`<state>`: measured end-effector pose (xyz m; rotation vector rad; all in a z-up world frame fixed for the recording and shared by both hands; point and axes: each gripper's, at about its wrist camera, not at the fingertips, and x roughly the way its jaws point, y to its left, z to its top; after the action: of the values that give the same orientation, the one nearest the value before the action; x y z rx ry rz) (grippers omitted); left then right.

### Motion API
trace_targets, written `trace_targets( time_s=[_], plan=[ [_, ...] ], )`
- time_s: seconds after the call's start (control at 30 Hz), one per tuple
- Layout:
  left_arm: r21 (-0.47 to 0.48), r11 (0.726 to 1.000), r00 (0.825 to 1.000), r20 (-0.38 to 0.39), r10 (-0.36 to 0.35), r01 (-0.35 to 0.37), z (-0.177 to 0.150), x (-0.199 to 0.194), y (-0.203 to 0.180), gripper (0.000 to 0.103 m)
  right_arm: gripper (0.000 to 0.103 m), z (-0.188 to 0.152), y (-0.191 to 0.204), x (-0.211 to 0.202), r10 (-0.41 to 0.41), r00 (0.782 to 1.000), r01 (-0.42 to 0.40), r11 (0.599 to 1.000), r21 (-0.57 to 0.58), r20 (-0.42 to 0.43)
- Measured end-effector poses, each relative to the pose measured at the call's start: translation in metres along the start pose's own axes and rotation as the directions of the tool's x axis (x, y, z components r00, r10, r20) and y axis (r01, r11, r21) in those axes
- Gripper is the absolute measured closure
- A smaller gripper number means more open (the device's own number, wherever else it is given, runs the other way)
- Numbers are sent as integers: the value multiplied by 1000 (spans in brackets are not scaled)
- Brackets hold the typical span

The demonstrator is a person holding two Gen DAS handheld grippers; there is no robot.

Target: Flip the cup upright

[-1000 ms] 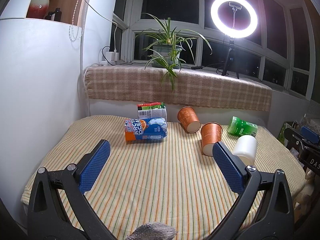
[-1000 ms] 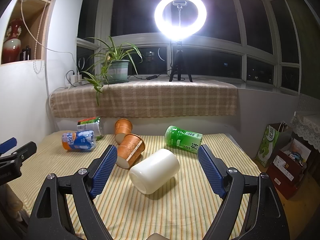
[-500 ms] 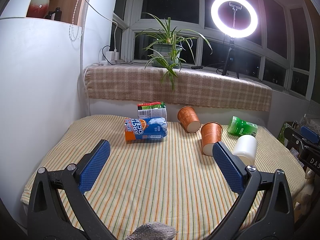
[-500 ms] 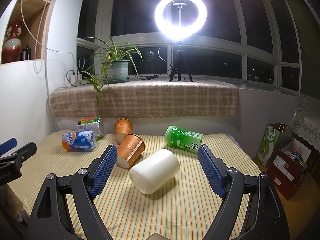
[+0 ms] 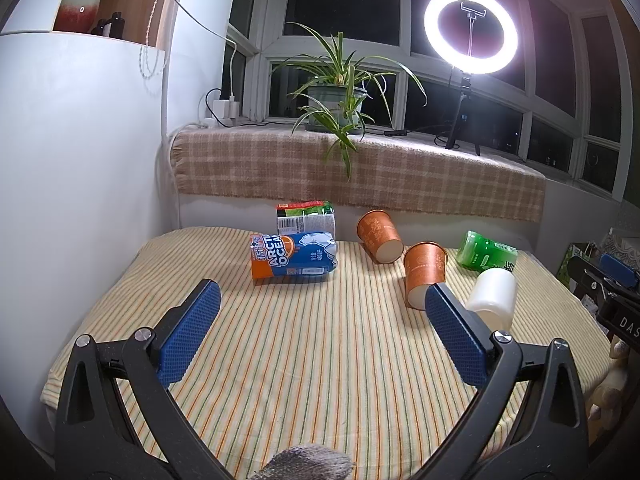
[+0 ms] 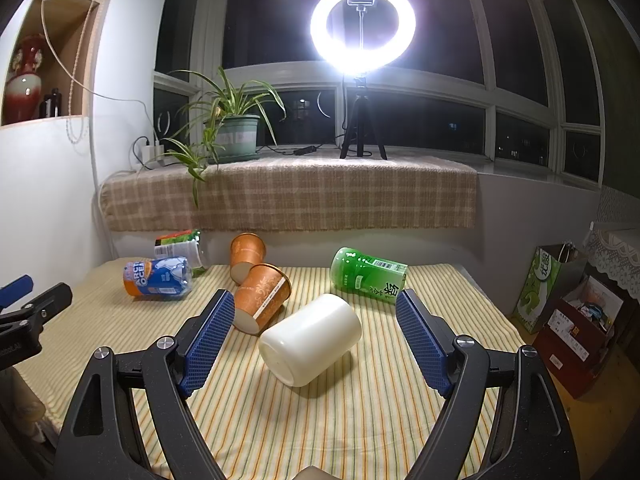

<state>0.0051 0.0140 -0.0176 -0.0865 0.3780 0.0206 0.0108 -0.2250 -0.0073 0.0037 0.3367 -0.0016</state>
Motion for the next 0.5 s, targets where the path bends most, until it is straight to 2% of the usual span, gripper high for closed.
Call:
trace_targets(
  time_s=[0.5],
  plan=[
    [0, 1000, 1000, -6, 0, 0, -5, 1, 6, 0, 20, -4, -7, 6, 5, 1000, -5, 1000, 24, -24]
  ],
)
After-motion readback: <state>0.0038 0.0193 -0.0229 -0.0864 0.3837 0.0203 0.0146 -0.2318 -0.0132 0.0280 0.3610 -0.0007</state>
